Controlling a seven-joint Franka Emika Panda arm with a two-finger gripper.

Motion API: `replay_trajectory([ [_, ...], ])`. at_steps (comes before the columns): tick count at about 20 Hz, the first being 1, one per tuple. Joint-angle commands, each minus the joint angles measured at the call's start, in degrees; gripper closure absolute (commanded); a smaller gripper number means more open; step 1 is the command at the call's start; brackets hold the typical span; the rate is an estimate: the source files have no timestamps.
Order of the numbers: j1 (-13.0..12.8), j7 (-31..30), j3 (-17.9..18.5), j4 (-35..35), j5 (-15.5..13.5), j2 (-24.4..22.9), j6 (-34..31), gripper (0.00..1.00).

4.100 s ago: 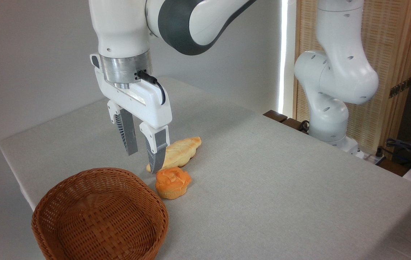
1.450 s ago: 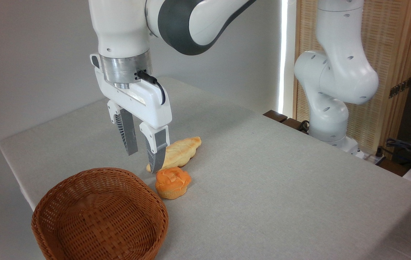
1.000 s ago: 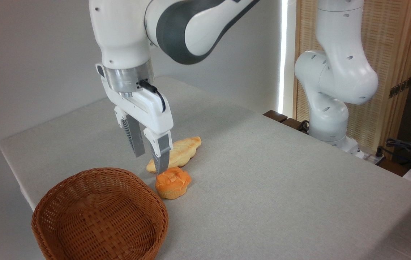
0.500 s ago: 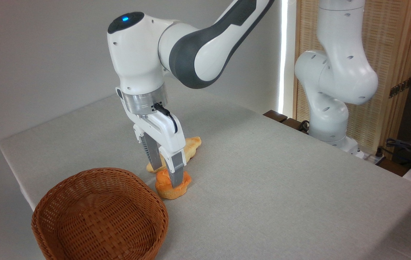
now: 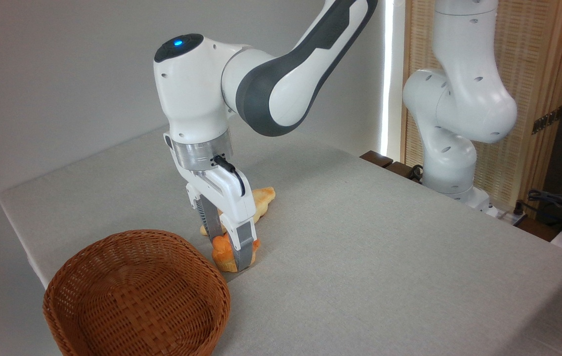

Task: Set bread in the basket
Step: 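Close the gripper on the orange bread roll and lift it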

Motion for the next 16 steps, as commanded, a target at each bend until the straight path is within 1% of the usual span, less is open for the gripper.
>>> replay_trajectory([
  [1,-0.03,0.98,-0.14,-0.55,0.91,0.27,0.87,0.0],
  [5,-0.21,0.55,-0.92,-0.46,0.83,0.27,0.69,0.01],
  [7,-0.21,0.45,-1.1,-0.46,0.74,0.45,0.69,0.14],
  [8,-0.12,0.89,-1.1,-0.46,0.74,0.8,0.78,0.24],
  [9,-0.03,0.98,-1.1,-0.46,0.74,0.89,0.78,0.36],
  [10,-0.03,0.98,-1.1,-0.46,0.74,0.89,0.78,0.44],
  [11,-0.03,0.98,-1.02,-0.46,0.74,1.06,1.04,0.47],
  [15,0.06,1.07,-0.93,-0.2,0.74,1.24,1.13,0.48],
  [16,0.06,1.07,-0.84,-0.2,0.74,1.24,1.13,0.5],
])
